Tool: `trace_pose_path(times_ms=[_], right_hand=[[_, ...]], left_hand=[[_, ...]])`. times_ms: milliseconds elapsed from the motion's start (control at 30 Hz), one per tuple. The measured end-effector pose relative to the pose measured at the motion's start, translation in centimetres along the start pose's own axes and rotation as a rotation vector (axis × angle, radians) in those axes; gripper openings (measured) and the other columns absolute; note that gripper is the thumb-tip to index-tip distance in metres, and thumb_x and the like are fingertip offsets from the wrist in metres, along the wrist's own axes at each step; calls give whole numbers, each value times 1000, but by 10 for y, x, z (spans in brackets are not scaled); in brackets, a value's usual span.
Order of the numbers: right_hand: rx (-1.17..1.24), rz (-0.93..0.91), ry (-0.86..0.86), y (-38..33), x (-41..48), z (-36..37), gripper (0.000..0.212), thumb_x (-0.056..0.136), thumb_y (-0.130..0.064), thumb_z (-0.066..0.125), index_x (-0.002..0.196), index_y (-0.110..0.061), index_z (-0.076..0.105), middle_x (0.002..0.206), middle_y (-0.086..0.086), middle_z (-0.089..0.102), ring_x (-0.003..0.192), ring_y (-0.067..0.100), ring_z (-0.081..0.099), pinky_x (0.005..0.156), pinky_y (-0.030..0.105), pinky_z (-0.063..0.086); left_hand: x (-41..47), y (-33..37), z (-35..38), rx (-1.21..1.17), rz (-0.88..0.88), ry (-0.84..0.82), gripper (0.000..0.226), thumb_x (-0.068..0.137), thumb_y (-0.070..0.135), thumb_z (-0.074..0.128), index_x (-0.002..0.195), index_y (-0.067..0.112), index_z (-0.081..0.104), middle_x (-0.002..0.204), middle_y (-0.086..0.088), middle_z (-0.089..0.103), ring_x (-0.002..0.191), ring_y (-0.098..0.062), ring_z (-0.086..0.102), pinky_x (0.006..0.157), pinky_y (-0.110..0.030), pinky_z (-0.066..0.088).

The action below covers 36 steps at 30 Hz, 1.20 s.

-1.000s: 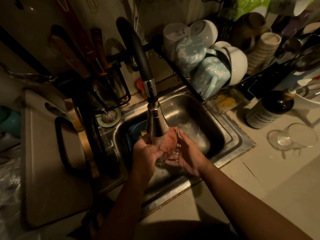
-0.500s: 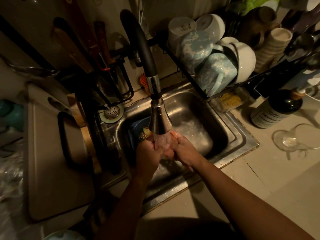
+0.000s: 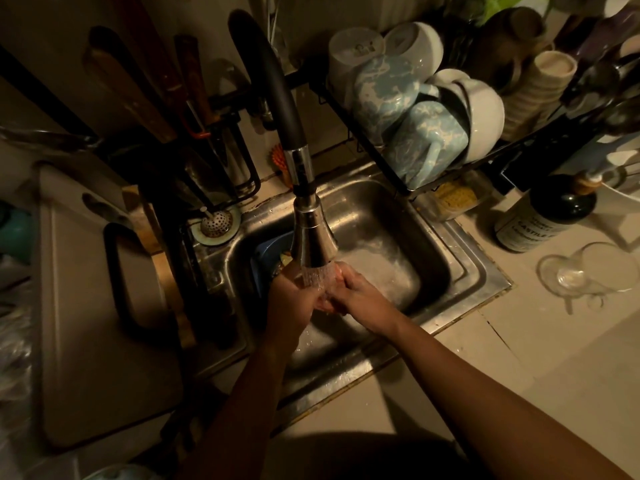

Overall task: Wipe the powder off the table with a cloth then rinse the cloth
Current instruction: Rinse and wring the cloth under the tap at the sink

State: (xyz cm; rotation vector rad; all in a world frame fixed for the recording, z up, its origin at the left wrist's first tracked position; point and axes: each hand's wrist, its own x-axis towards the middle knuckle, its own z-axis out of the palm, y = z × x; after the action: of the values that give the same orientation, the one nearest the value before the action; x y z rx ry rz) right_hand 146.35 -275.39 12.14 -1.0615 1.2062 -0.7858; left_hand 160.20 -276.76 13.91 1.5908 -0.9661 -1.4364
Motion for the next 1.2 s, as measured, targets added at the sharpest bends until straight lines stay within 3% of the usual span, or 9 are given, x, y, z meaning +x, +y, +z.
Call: trace_pose_path(times_ms=[133,267,433,533,667,800,933,1067,1200], right_hand=[[381,104,66,0,-6,2,35,103,-38,47,119,-12,65,108,11,72,101,27,67,91,39,52],[332,94,148,10,-3,4,26,105,-23,47,115,-6,64,108,23,69,95,34,68,96,52,51],[633,196,35,7,-3,3,22,101,-26,51,109,-6,59,84,13,58,63,14,56,58,23,50],[705,304,-54,8,-2,4,27,104,-32,46,102,-12,63,77,10,47,62,13,44,72,33,56],[562,245,-64,9,0,-1,25,102,-10,46,98,-5,70,87,20,48,64,19,45,57,27,47],[307,132,66,9,2,-2,22,97,-1,54,95,21,57,64,17,53,45,14,46,39,22,36],[196,21,131,15,7,-2,16,85,6,53,73,7,65,62,13,59,52,15,54,45,22,40],[257,7,217,25,14,5,18,75,4,54,73,-11,64,68,10,64,60,19,61,53,28,48],[296,4,144,22,9,10,25,104,-23,47,89,-20,67,76,8,62,68,24,56,68,42,47]], left_hand=[[-1,1,-1,-30,-54,31,40,80,-13,63,103,20,68,99,-4,75,89,-18,74,75,-36,61],[-8,-3,0,14,25,1,38,76,-17,61,105,6,71,96,-8,76,90,-24,74,78,-40,61],[-13,-4,1,45,115,-31,32,78,-16,61,96,7,73,90,-8,77,87,-26,74,75,-37,61],[-16,-5,3,127,202,-47,30,86,-7,64,87,22,73,82,9,76,85,-11,73,72,-19,56],[-5,-21,0,315,213,11,18,87,0,66,101,10,73,96,4,74,93,-14,71,75,-11,53],[5,-43,-3,577,287,-8,22,90,23,61,105,14,73,104,3,73,100,-8,68,90,-30,56],[2,-46,-1,629,286,-19,33,86,32,54,107,16,74,109,5,73,106,-8,66,95,-24,51],[3,-40,-2,614,254,46,28,91,26,57,99,5,72,89,6,70,88,-8,67,80,-7,45],[6,-31,-6,582,327,160,15,93,11,58,102,6,70,102,-5,70,93,-15,63,82,-21,46]])
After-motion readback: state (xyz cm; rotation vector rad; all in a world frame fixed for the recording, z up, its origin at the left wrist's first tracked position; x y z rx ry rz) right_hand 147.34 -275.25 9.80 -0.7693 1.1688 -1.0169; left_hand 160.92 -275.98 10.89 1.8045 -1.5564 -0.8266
